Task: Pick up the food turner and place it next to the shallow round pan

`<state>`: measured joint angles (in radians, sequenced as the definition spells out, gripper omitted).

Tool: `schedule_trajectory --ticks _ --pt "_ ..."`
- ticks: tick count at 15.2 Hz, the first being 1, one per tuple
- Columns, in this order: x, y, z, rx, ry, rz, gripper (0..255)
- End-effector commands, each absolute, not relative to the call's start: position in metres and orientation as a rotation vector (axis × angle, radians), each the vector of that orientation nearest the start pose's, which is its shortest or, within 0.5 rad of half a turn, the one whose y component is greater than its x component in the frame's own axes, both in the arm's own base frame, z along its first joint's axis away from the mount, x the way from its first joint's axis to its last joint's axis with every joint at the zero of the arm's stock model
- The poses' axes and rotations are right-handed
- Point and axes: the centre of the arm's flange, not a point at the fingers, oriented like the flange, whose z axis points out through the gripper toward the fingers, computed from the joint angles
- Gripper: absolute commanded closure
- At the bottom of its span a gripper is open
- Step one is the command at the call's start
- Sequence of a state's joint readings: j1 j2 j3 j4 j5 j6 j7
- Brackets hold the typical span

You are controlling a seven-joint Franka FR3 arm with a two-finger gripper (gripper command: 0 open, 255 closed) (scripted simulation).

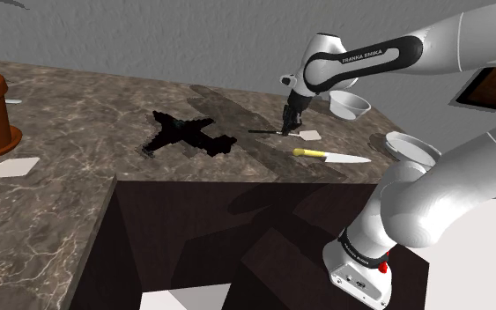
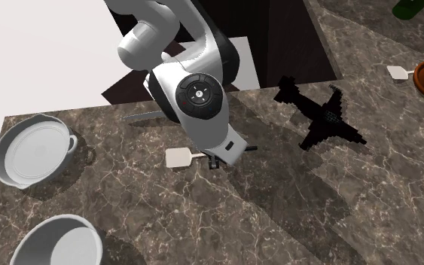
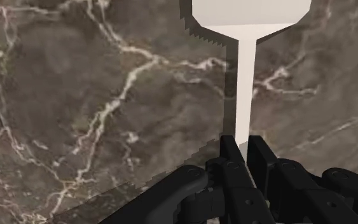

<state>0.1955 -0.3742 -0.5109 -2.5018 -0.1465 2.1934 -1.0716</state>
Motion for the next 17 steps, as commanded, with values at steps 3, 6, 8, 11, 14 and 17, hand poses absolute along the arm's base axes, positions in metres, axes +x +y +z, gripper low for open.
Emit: schedule_trajectory --ticks 3,6,8,11,14,17 --pt "0.407 -0.138 0.408 -2.823 -1.308 -0.093 255" --pt "0.407 -0.138 0.424 -2.823 -1.308 -0.093 255" --pt "0.407 -0.138 0.434 -2.823 -1.308 -0.093 255" --pt "0.407 -0.138 0.45 -2.823 -1.308 -0.093 255" --pt "0.407 -0.138 0.466 -2.823 -1.308 -0.093 255" --pt "0.407 -0.138 0.482 -2.823 -1.308 -0.093 255"
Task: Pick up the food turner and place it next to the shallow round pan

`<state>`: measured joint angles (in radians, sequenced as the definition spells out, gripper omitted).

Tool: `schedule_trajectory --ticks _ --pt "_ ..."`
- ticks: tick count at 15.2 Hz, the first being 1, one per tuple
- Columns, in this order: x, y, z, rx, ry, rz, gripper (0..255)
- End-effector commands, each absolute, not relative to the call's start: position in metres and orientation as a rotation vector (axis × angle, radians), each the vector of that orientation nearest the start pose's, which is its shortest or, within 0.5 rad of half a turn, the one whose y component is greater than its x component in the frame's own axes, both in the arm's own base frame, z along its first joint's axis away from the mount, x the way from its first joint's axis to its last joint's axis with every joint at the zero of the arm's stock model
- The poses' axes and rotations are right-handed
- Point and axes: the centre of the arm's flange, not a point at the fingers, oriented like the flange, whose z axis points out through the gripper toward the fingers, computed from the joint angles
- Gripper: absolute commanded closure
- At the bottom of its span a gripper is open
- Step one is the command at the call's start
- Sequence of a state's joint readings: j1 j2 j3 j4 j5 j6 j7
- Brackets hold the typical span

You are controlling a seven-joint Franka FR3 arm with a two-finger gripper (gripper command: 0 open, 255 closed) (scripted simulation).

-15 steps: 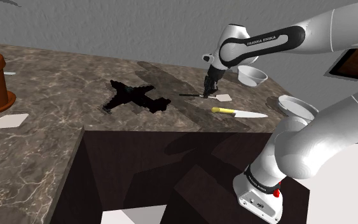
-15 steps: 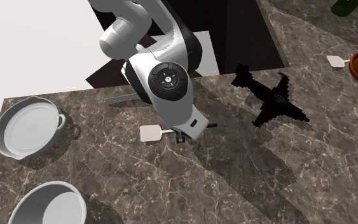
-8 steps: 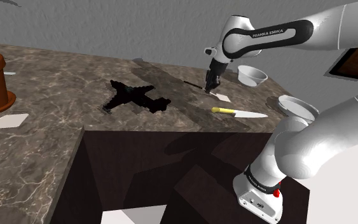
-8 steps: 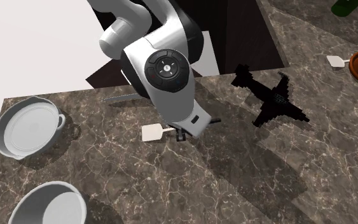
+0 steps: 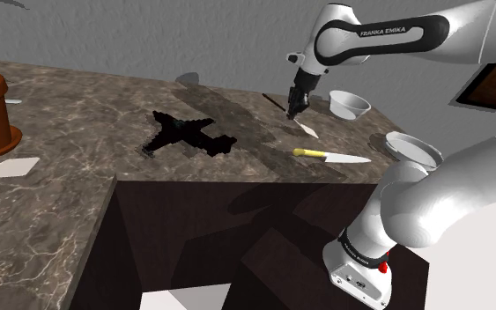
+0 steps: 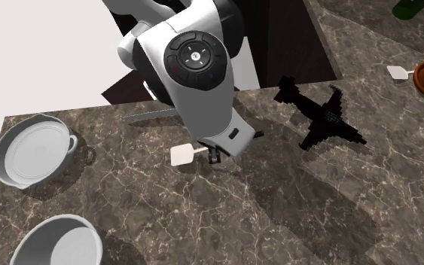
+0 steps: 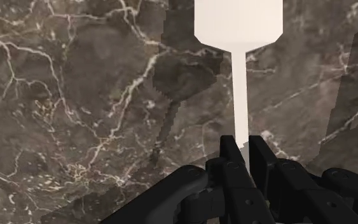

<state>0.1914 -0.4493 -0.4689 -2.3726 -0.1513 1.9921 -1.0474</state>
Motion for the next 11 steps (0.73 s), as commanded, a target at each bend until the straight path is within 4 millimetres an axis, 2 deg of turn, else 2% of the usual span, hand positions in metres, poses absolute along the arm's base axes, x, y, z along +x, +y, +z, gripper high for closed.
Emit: schedule_trajectory --ticks 1,6,11 --pt "0.407 -0.138 0.487 -2.823 -1.308 -0.093 255" --pt "0.407 -0.138 0.511 -2.823 -1.308 -0.093 255" --pt "0.354 -0.178 0.512 -2.823 -1.308 -0.093 255"
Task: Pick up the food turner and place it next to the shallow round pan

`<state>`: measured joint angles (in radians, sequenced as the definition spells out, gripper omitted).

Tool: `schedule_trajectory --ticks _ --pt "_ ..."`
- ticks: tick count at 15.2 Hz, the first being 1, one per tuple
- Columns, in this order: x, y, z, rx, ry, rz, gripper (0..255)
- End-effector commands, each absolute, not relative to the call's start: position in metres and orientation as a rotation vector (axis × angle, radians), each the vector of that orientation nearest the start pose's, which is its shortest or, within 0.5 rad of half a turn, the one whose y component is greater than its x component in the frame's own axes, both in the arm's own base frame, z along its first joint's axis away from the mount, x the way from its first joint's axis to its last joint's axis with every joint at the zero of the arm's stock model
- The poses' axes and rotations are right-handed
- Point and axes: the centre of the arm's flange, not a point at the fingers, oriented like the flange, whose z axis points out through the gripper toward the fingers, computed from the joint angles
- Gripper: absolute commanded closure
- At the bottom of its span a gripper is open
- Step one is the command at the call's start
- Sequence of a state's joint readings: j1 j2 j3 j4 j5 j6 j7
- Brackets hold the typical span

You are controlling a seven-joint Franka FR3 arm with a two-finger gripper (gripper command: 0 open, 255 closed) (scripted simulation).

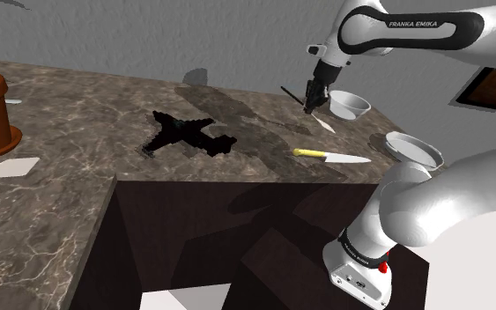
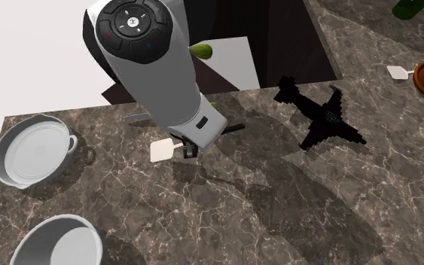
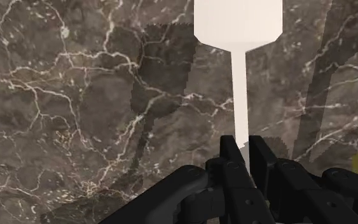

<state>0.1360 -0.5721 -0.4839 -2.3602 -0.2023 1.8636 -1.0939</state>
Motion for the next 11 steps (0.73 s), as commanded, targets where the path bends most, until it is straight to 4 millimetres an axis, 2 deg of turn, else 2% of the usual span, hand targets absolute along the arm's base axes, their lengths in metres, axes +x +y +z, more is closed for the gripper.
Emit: schedule_trajectory --ticks 1,11 --pt "0.344 -0.186 0.512 -2.823 -1.308 -0.093 255" --pt "0.238 -0.265 0.512 -2.823 -1.308 -0.093 255"
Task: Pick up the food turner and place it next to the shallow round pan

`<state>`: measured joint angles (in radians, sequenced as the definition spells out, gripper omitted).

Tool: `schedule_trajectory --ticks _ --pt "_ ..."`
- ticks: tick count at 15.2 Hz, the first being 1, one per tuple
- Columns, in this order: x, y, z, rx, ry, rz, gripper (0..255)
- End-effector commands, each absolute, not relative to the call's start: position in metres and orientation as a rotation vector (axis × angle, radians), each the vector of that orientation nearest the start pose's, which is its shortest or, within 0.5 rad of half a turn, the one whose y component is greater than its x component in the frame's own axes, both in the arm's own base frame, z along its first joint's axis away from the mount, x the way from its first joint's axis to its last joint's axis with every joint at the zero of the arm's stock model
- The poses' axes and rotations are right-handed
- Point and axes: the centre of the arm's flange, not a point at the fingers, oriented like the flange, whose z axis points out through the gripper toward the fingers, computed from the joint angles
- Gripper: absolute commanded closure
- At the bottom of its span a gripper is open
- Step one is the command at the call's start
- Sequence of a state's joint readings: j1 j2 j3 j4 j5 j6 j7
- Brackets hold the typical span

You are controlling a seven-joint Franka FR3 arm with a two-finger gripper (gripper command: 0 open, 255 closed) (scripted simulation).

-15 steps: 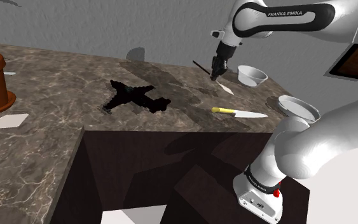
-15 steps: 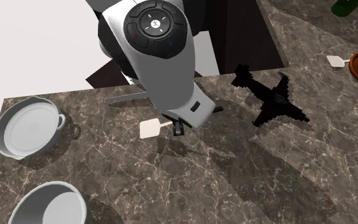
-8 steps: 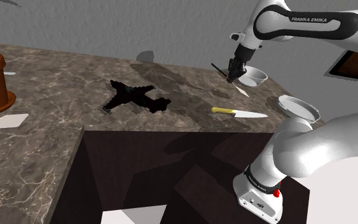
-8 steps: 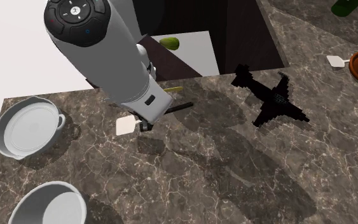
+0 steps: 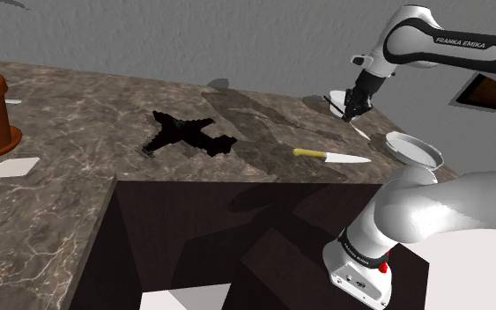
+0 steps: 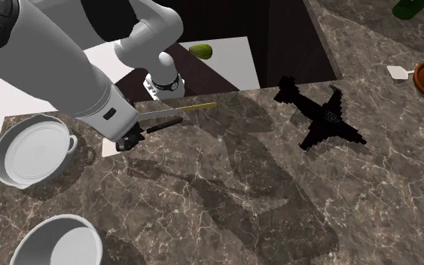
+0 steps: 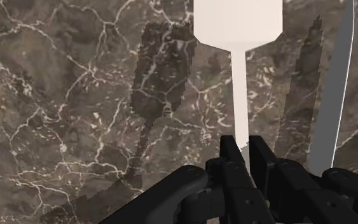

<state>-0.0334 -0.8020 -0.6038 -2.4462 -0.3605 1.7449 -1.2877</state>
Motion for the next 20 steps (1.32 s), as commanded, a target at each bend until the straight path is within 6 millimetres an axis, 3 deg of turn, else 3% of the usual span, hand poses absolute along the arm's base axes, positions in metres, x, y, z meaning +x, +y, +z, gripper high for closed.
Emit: schedule_trajectory --ticks 1,8,20 --pt "0.228 -0.273 0.512 -2.823 -1.308 -0.093 255" --pt "0.157 -0.326 0.512 -2.823 -1.308 -0.093 255" --pt "0.157 -0.326 0.449 -2.823 -1.308 -0.093 255"
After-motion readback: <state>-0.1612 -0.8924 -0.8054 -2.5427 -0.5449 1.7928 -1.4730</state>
